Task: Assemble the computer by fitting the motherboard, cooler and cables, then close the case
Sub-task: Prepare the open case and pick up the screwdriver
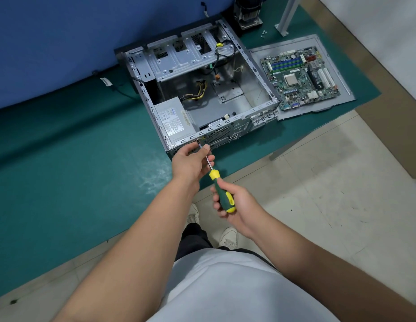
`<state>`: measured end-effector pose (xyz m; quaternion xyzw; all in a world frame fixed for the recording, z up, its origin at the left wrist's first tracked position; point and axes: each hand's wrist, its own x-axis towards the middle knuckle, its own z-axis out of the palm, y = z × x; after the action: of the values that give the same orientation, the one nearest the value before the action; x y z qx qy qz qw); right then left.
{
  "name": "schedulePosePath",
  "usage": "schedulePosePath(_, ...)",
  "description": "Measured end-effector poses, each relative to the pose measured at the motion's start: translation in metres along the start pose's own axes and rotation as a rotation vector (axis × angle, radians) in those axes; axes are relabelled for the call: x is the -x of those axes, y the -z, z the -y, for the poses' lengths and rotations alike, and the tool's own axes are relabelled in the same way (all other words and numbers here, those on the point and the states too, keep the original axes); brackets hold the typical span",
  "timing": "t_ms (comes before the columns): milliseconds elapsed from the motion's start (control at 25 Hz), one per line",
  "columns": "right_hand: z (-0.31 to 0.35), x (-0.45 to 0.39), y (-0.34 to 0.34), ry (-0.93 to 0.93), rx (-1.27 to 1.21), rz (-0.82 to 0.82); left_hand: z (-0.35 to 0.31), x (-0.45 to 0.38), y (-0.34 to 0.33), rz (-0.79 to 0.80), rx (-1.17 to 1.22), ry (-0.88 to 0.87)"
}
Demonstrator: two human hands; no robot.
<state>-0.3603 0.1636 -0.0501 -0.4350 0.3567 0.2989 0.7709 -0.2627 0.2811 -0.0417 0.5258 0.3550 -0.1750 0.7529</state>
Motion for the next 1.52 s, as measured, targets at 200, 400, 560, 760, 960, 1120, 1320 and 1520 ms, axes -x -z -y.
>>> schedulePosePath(200, 0.002, -0.005, 0.005, 0.211, 0.297, -0.11, -0.005, -0.003, 0.007, 0.089, 0.008, 0.042)
schedulePosePath(400, 0.0, -0.013, 0.004, 0.552, 0.734, -0.404, -0.003, -0.003, 0.002, 0.036, 0.008, 0.031)
schedulePosePath(560, 0.011, -0.004, 0.0, 0.009, -0.036, -0.044, -0.002, -0.004, 0.006, 0.033, 0.019, 0.025)
schedulePosePath(760, 0.006, -0.012, 0.004, 0.533, 0.885, -0.327, 0.001, -0.005, 0.004, 0.009, 0.012, 0.016)
schedulePosePath(960, 0.012, -0.013, -0.002, 0.262, 0.266, -0.159, 0.001, -0.006, 0.003, -0.004, 0.013, 0.019)
schedulePosePath(1120, 0.015, -0.011, -0.003, 0.202, 0.307, -0.072, 0.002, -0.007, 0.005, -0.012, -0.013, 0.021)
schedulePosePath(1320, 0.013, -0.017, -0.005, 0.536, 0.839, -0.406, 0.003, -0.008, 0.003, -0.027, -0.008, 0.016)
schedulePosePath(1520, 0.02, -0.014, -0.01, 0.315, 0.401, -0.172, 0.003, -0.01, 0.004, -0.041, -0.003, 0.027)
